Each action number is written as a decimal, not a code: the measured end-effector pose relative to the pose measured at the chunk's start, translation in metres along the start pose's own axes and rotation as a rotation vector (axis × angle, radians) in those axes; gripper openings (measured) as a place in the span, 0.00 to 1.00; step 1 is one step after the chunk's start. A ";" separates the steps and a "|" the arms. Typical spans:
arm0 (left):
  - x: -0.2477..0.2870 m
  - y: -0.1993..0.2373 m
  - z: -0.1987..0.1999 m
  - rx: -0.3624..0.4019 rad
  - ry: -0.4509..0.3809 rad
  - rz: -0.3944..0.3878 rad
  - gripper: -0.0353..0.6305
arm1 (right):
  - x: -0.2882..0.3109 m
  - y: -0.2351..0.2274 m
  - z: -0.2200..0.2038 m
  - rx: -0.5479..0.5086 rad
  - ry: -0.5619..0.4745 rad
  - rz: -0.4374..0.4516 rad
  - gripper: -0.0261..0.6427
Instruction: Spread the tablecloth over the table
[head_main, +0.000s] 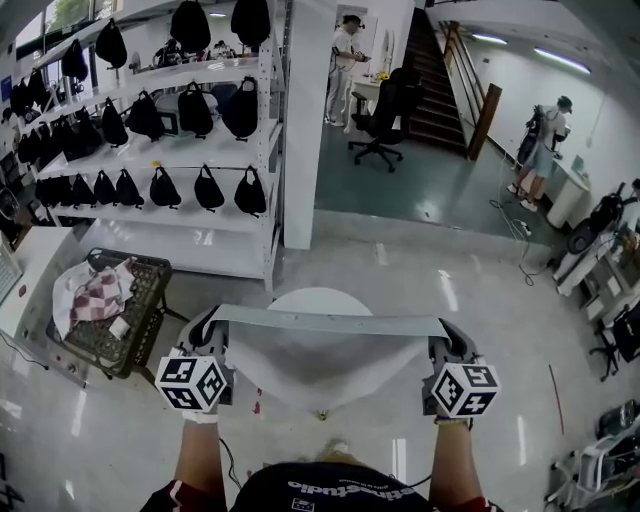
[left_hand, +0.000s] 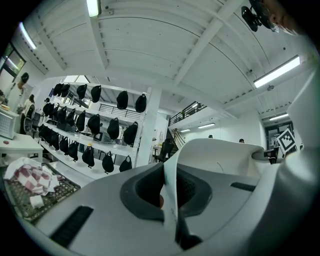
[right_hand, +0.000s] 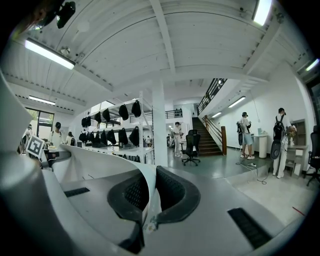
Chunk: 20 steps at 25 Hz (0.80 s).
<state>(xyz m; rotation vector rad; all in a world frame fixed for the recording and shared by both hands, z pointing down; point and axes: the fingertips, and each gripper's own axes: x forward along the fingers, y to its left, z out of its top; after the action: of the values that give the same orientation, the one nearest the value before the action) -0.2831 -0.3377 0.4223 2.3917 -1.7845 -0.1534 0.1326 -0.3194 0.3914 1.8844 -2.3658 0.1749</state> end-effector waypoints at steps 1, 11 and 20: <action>0.002 0.000 -0.001 -0.001 0.000 -0.001 0.08 | 0.001 -0.001 0.000 -0.001 -0.002 0.001 0.08; 0.021 0.000 0.000 -0.005 0.007 0.028 0.08 | 0.033 -0.014 0.006 0.005 -0.001 0.047 0.08; 0.058 0.003 0.019 0.038 -0.016 0.071 0.08 | 0.082 -0.030 0.031 -0.009 -0.034 0.107 0.08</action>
<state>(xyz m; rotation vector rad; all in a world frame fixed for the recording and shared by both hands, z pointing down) -0.2727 -0.3958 0.4050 2.3547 -1.8933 -0.1317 0.1432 -0.4102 0.3747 1.7715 -2.4871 0.1426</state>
